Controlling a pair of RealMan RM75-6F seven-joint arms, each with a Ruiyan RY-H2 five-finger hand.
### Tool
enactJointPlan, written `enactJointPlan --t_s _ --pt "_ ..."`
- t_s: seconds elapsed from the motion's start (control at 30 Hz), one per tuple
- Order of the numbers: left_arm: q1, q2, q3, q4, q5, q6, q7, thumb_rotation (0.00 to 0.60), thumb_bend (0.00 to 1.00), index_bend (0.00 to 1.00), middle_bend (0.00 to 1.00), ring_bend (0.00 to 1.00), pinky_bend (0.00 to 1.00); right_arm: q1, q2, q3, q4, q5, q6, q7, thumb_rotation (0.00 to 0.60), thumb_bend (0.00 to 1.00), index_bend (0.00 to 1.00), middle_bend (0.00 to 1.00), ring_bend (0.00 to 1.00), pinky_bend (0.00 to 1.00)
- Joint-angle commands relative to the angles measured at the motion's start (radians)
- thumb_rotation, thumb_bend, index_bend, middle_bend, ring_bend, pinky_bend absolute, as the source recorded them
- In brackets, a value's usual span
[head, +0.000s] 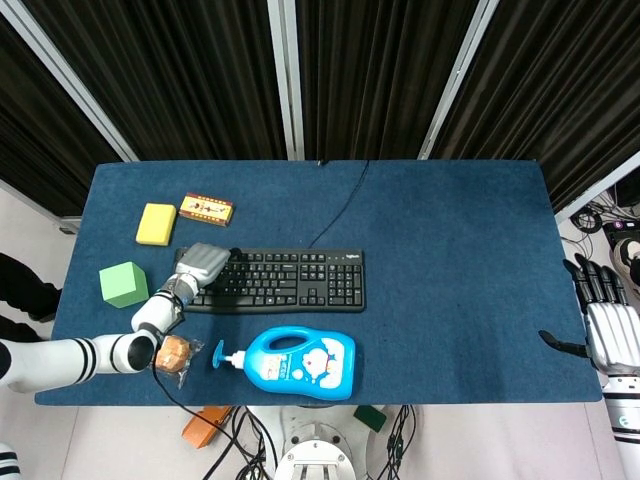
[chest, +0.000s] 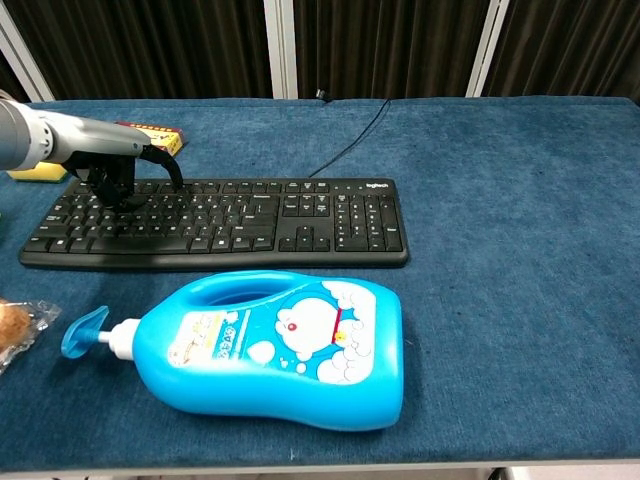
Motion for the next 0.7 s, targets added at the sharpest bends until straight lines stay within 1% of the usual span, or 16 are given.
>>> enactJointPlan --t_s 0.03,0.1,0.13,0.17,0.2,0.23,0.3,0.37,0.47,0.53,0.57,0.6,0.7 --pt "0.009 0.033 -0.013 -0.047 0.029 0.053 -0.012 0.6 0.56 0.2 0.92 1.0 0.99 0.0 0.001 0.001 0.001 0.001 0.0 0.001 0.6 0.15 0.0 0.0 0.0 0.0" --pt "0.025 0.063 -0.028 -0.089 0.057 0.098 -0.03 0.6 0.56 0.2 0.92 1.0 0.99 0.0 0.002 0.001 0.001 0.0 0.0 0.003 0.6 0.15 0.0 0.0 0.0 0.0" --pt "0.043 0.087 -0.039 -0.12 0.086 0.139 -0.046 0.6 0.55 0.2 0.91 0.99 0.99 -0.001 0.003 0.001 0.001 -0.001 0.001 0.005 0.6 0.15 0.0 0.0 0.0 0.0" --pt "0.061 0.104 -0.047 -0.144 0.113 0.178 -0.059 0.6 0.54 0.2 0.89 0.97 0.98 -0.002 0.004 0.001 0.002 -0.002 0.003 0.006 0.6 0.15 0.0 0.0 0.0 0.0" --pt "0.083 0.12 -0.053 -0.167 0.143 0.224 -0.074 0.6 0.51 0.2 0.86 0.93 0.94 -0.003 0.005 0.001 0.003 -0.003 0.005 0.008 0.6 0.15 0.0 0.0 0.0 0.0" --pt "0.117 0.139 -0.057 -0.195 0.188 0.291 -0.093 0.6 0.49 0.2 0.83 0.89 0.88 -0.005 0.005 0.001 0.005 -0.003 0.008 0.012 0.6 0.15 0.0 0.0 0.0 0.0" --pt "0.175 0.162 -0.056 -0.227 0.252 0.393 -0.119 0.6 0.42 0.2 0.72 0.76 0.7 -0.008 0.004 0.001 0.01 -0.003 0.01 0.021 0.6 0.15 0.0 0.0 0.0 0.0" --pt "0.241 0.183 -0.041 -0.249 0.316 0.498 -0.137 0.6 0.34 0.2 0.57 0.6 0.51 -0.01 0.002 -0.001 0.02 -0.002 0.011 0.032 0.6 0.15 0.0 0.0 0.0 0.0" --pt "0.336 0.19 -0.016 -0.243 0.406 0.633 -0.165 0.6 0.2 0.2 0.35 0.35 0.24 -0.013 -0.001 -0.002 0.034 -0.002 0.01 0.047 0.6 0.15 0.0 0.0 0.0 0.0" --pt "0.402 0.189 0.01 -0.222 0.469 0.713 -0.185 0.6 0.11 0.19 0.24 0.24 0.11 -0.014 -0.004 -0.003 0.042 -0.004 0.011 0.057 0.6 0.15 0.0 0.0 0.0 0.0" --pt "0.43 0.192 0.021 -0.216 0.489 0.742 -0.192 0.6 0.08 0.17 0.2 0.18 0.06 -0.014 -0.004 -0.003 0.045 -0.006 0.012 0.061 0.6 0.15 0.0 0.0 0.0 0.0" --pt "0.456 0.196 0.03 -0.212 0.506 0.768 -0.2 0.6 0.07 0.16 0.17 0.15 0.04 -0.015 -0.005 -0.004 0.048 -0.007 0.013 0.064 0.6 0.15 0.0 0.0 0.0 0.0" --pt "0.541 0.219 0.058 -0.209 0.547 0.837 -0.235 0.6 0.06 0.15 0.15 0.12 0.03 -0.015 -0.005 -0.003 0.054 -0.006 0.012 0.071 0.6 0.15 0.0 0.0 0.0 0.0"
